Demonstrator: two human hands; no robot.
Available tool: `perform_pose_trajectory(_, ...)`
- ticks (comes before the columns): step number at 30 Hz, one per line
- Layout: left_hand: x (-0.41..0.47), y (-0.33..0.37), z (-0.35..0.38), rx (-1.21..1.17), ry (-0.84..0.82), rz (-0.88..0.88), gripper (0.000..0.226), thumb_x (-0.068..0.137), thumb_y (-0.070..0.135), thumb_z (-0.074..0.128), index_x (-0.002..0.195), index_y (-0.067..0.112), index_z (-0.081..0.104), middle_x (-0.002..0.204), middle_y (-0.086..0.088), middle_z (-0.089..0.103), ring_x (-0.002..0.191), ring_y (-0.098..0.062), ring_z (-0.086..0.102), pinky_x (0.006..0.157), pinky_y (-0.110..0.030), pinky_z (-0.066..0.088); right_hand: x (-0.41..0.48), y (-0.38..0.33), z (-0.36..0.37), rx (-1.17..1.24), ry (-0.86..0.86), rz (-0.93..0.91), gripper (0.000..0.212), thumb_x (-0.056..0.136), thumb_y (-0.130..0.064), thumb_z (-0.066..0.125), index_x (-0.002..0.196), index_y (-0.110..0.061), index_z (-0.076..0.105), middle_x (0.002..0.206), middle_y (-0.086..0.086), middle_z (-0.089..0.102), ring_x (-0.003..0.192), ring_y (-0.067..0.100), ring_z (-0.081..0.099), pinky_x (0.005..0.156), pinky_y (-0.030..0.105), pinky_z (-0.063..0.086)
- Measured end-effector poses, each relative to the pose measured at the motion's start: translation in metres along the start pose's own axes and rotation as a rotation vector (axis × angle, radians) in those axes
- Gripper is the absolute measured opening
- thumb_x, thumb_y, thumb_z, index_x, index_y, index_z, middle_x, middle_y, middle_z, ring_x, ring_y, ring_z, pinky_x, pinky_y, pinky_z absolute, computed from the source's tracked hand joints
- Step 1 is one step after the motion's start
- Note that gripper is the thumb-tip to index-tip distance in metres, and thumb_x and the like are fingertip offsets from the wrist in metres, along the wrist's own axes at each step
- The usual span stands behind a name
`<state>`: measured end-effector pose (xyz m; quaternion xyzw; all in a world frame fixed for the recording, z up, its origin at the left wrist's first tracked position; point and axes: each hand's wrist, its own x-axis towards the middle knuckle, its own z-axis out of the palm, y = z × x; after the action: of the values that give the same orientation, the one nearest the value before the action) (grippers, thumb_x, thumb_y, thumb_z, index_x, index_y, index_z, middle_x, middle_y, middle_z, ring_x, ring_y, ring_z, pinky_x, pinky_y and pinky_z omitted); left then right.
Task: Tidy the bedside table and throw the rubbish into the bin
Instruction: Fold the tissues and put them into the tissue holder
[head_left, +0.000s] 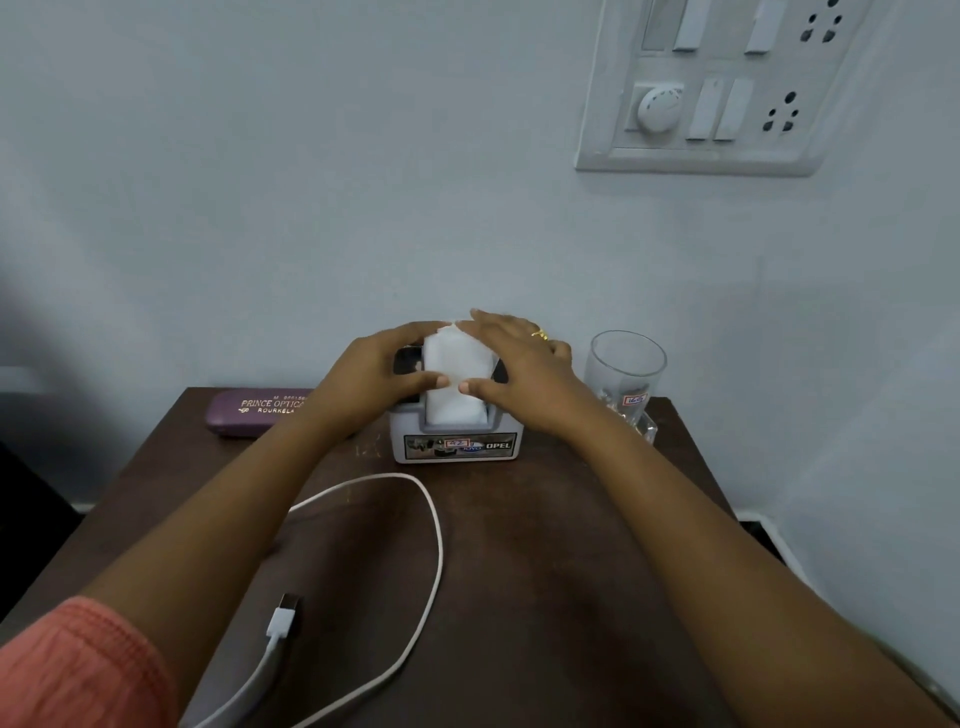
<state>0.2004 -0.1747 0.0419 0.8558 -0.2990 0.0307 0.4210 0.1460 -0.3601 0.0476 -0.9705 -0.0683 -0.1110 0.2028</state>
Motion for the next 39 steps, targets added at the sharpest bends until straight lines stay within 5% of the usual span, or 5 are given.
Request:
perform_pose_trajectory(14, -0.007, 0.006, 0.005, -0.049, 0.045, -0.017, 0.053, 0.083, 0.026, 0.068, 0.133, 0.025, 0.050, 0.131, 0.009, 0.055, 0.111, -0.002, 0.049, 0.078, 0.006, 0.034, -0.011, 0.003, 0.018, 0.380, 0.069, 0.109, 0.068, 0.089, -0.036, 0.060, 0.146, -0.026, 0.025, 0.150, -0.002, 0.035, 0.134, 0.011, 0.034, 0.110, 0.032, 0.029)
perform_pose_trajectory(18, -0.023, -0.003, 0.010, -0.141, 0.149, -0.201, 0.058, 0.090, 0.036, 0.057, 0.142, 0.025, 0.035, 0.145, 0.007, 0.039, 0.131, -0.011, 0.036, 0.105, -0.026, 0.029, -0.028, 0.000, 0.029, 0.567, 0.175, 0.218, 0.069, 0.094, -0.038, 0.052, 0.149, -0.020, 0.015, 0.155, -0.001, 0.022, 0.137, 0.004, 0.022, 0.101, 0.013, 0.018)
perform_pose_trajectory(22, -0.047, -0.010, 0.030, -0.413, 0.201, -0.289, 0.013, 0.096, 0.028, 0.048, 0.103, 0.024, 0.058, 0.107, 0.010, 0.060, 0.100, -0.004, 0.053, 0.089, -0.029, 0.039, -0.043, -0.008, 0.049, 0.714, 0.244, 0.336, 0.059, 0.099, -0.033, 0.040, 0.150, -0.018, 0.012, 0.158, 0.000, 0.015, 0.144, 0.010, 0.014, 0.103, 0.012, 0.013)
perform_pose_trajectory(32, -0.041, -0.012, 0.042, -0.541, 0.277, -0.301, 0.023, 0.099, 0.017, 0.041, 0.111, 0.011, 0.060, 0.053, 0.013, 0.056, 0.044, 0.008, 0.048, 0.046, -0.005, 0.036, -0.036, -0.022, 0.061, 0.822, 0.351, 0.427, 0.053, 0.101, -0.024, 0.035, 0.149, -0.013, 0.016, 0.157, 0.004, 0.019, 0.143, 0.014, 0.018, 0.111, 0.021, 0.015)
perform_pose_trajectory(39, -0.040, -0.014, 0.034, -0.579, 0.205, -0.353, 0.027, 0.099, 0.024, 0.043, 0.115, 0.012, 0.061, 0.101, -0.006, 0.067, 0.081, -0.015, 0.061, 0.071, -0.029, 0.047, -0.033, -0.018, 0.059, 0.804, 0.323, 0.423, 0.053, 0.101, -0.027, 0.035, 0.150, -0.014, 0.017, 0.157, 0.004, 0.020, 0.143, 0.016, 0.020, 0.113, 0.027, 0.017)
